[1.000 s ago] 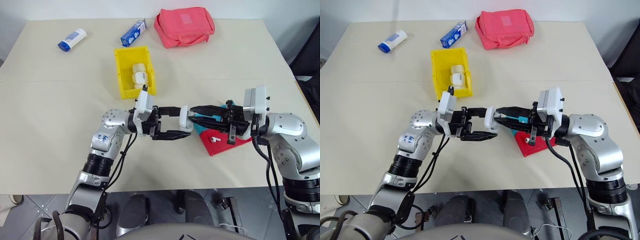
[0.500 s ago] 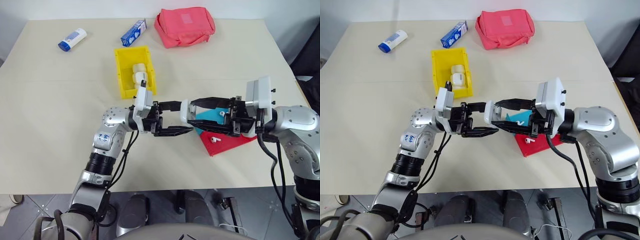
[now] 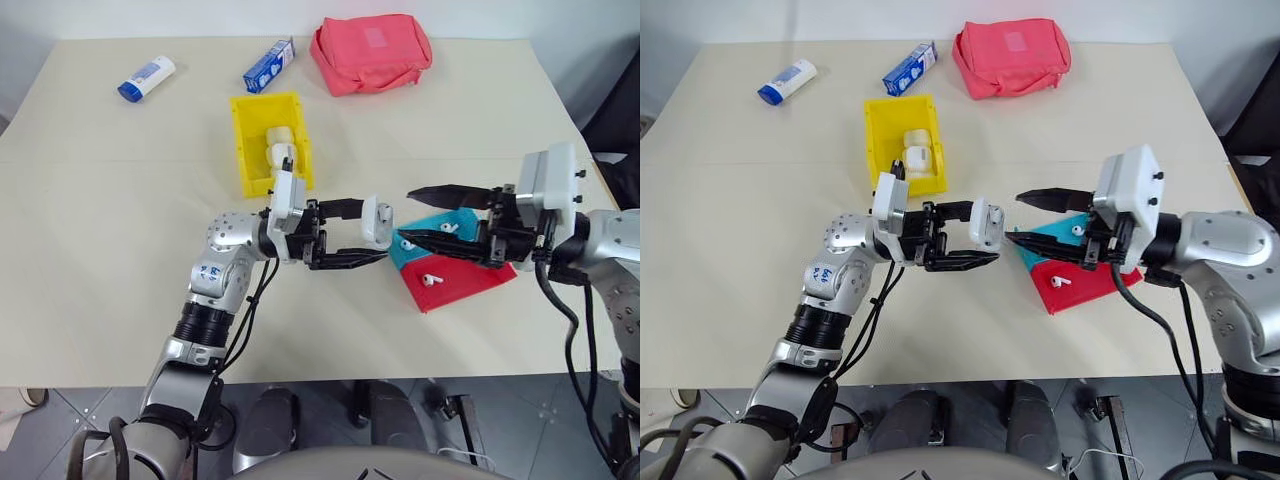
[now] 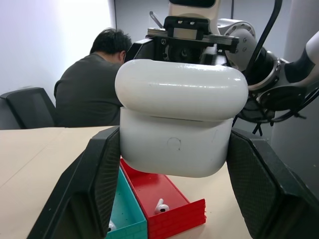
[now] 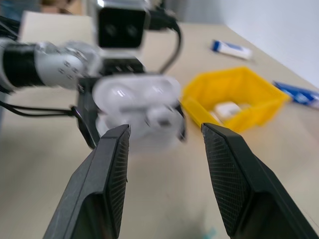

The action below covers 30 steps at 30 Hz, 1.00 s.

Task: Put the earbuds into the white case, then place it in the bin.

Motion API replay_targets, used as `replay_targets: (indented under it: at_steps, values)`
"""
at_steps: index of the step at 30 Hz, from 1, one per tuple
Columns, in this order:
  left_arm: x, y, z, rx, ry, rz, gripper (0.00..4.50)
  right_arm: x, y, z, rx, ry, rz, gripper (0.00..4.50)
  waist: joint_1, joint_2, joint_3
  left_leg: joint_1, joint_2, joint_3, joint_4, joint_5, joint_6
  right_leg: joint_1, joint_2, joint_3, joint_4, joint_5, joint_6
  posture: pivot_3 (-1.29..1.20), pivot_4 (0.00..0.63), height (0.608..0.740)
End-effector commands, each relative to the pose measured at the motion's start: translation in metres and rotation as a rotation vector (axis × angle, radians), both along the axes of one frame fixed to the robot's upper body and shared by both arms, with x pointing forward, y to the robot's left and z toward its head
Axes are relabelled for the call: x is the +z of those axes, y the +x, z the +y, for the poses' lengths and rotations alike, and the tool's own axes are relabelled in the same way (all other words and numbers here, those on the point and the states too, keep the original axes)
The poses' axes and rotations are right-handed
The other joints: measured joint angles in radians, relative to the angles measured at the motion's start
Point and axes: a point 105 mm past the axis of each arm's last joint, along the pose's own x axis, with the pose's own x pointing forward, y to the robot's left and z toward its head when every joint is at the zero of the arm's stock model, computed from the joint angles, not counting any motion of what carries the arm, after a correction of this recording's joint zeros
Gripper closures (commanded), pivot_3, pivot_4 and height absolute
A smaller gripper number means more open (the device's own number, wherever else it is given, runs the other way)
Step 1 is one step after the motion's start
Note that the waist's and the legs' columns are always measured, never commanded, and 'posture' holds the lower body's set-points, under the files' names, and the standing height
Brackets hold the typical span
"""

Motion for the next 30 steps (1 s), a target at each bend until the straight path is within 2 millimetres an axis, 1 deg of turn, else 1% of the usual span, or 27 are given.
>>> replay_targets:
  at_steps: [1, 5, 7, 12, 15, 20, 25, 28, 30]
  values:
    - [0.009, 0.000, 0.004, 0.007, -0.027, -0.033, 1.70, 0.004, -0.007, -0.025, -0.126, -0.036, -0.026, 2.12, 0.005, 0.000, 0.000, 0.000, 0.000, 0.000, 0.000, 0.000, 0.000, 0.000, 0.000, 0.000, 0.000, 0.000, 0.000, 0.00, 0.150, 0.740]
    - [0.009, 0.003, 0.008, 0.036, -0.031, -0.024, 1.70, -0.010, -0.023, -0.058, -0.273, -0.054, 0.028, 2.12, 0.021, 0.000, 0.000, 0.000, 0.000, 0.001, 0.000, 0.000, 0.001, 0.000, 0.000, 0.000, -0.001, 0.000, 0.000, 0.00, 0.150, 0.740]
    - [0.011, 0.007, 0.010, 0.056, -0.039, -0.022, 1.70, -0.016, -0.033, -0.068, -0.327, -0.051, 0.050, 2.12, 0.022, 0.000, 0.000, 0.000, 0.000, 0.001, 0.000, -0.001, 0.001, 0.001, 0.000, 0.000, -0.001, 0.000, 0.000, 0.00, 0.150, 0.740]
    - [0.014, 0.010, 0.012, 0.079, -0.051, -0.022, 1.70, -0.026, -0.048, -0.082, -0.403, -0.048, 0.088, 2.12, 0.022, 0.000, 0.000, 0.001, 0.000, 0.001, 0.000, -0.002, 0.002, 0.001, 0.000, 0.001, -0.001, 0.001, 0.001, 0.00, 0.150, 0.740]
    - [0.015, 0.012, 0.014, 0.084, -0.051, -0.022, 1.70, -0.028, -0.052, -0.087, -0.432, -0.050, 0.106, 2.12, 0.020, 0.000, 0.000, 0.000, 0.000, 0.001, 0.000, -0.002, 0.002, 0.001, 0.001, 0.001, -0.001, 0.000, 0.000, 0.00, 0.150, 0.740]
    - [0.014, 0.012, 0.015, 0.083, -0.047, -0.022, 1.70, -0.027, -0.050, -0.087, -0.432, -0.055, 0.111, 2.12, 0.020, 0.000, 0.000, 0.000, 0.001, 0.001, 0.000, -0.002, 0.002, 0.001, 0.001, 0.001, -0.007, 0.000, 0.000, 0.00, 0.150, 0.740]
    - [0.013, 0.011, 0.016, 0.081, -0.043, -0.022, 1.70, -0.025, -0.042, -0.083, -0.401, -0.066, 0.109, 2.12, 0.020, 0.000, 0.000, 0.000, 0.000, 0.001, 0.000, -0.002, 0.002, 0.001, 0.001, 0.002, -0.008, 0.001, 0.000, 0.00, 0.150, 0.740]
    - [0.010, 0.008, 0.016, 0.080, -0.039, -0.019, 1.70, -0.022, -0.026, -0.077, -0.350, -0.101, 0.105, 2.12, 0.019, 0.000, 0.000, 0.000, 0.000, 0.002, 0.000, -0.002, 0.003, 0.001, 0.001, 0.002, -0.008, 0.001, 0.000, 0.00, 0.150, 0.740]
    - [0.009, 0.007, 0.016, 0.082, -0.037, -0.017, 1.70, -0.024, -0.017, -0.075, -0.324, -0.134, 0.112, 2.12, 0.017, 0.000, 0.000, 0.000, 0.000, 0.002, 0.000, -0.002, 0.003, 0.001, 0.001, 0.002, -0.008, 0.000, -0.001, 0.00, 0.150, 0.740]
